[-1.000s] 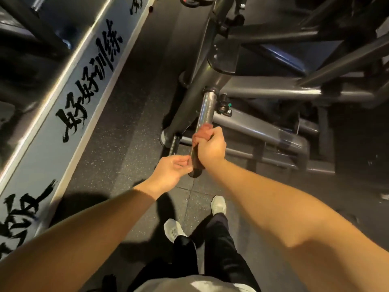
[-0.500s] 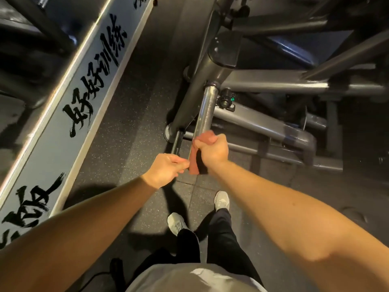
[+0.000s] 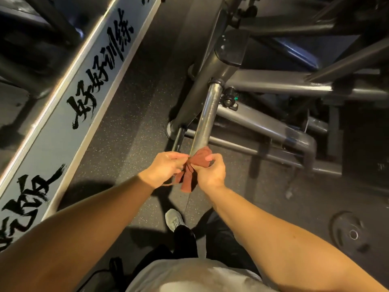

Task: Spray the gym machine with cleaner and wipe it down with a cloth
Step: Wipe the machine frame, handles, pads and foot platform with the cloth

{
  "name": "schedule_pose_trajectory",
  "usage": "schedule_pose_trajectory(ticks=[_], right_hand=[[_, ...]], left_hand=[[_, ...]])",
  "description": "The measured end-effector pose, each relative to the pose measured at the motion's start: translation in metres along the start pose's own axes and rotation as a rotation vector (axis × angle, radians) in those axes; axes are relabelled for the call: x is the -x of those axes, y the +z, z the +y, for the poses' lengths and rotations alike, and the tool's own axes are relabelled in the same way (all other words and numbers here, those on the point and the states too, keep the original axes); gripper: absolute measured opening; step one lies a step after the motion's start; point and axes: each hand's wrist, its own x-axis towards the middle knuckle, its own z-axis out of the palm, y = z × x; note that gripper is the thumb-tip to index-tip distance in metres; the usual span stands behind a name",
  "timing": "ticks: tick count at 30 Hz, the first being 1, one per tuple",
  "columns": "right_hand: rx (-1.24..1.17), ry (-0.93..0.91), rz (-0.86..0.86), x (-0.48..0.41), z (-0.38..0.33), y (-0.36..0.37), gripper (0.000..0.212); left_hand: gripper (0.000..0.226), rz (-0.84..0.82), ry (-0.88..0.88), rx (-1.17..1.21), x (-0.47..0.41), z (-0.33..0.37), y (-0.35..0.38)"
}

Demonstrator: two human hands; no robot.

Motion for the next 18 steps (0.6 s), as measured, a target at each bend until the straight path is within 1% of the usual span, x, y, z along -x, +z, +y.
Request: schedule_pose_trajectory(ticks=[2,3,5,6,7,9,11,14,15,17,18], right_hand=[[0.102,-0.027,-0.014,0.001,-0.003,-0.018,0.022],[0.106,-0.032,0.013,0.002,-0.004,-0.027,0.019],[0.007,-0.03,0.084,0.003,-0.011,-0.042,0.019],[-0.075,-0.028,0.101,0.002,-0.016,-0.047,0.021],[-0.108,-0.051,0.095,0.003,-0.022,-0.049,0.023],[-0.063,-0.145,0.055,0.005,-0.041,-0.05,0.027],[-0.003,-0.261,-0.062,0.007,-0.057,-0.047,0.023],[0.031,-0.292,-0.266,0.009,-0.076,-0.043,0.014],[0.028,-0.293,-0.367,0.009,-0.079,-0.045,0.022],[0.023,-0.248,-0.599,0.006,-0.083,-0.049,0.041],[0.028,-0.216,-0.654,0.004,-0.084,-0.05,0.049]], left_hand=[[0.018,0.011,0.009,-0.067,0.004,0.007,-0.001],[0.015,0.026,0.015,-0.085,0.005,0.012,-0.002],[0.013,0.062,0.039,-0.129,0.012,0.023,-0.002],[0.013,0.073,0.06,-0.152,0.015,0.028,-0.002],[0.013,0.074,0.091,-0.161,0.019,0.034,-0.001],[0.017,0.04,0.152,-0.144,0.029,0.051,0.006],[0.022,-0.032,0.179,-0.051,0.038,0.066,0.014],[0.029,-0.08,0.153,0.143,0.04,0.08,0.016],[0.033,-0.073,0.158,0.158,0.04,0.082,0.014],[0.04,-0.036,0.164,0.1,0.042,0.087,0.01],[0.038,0.013,0.165,0.05,0.043,0.089,0.008]])
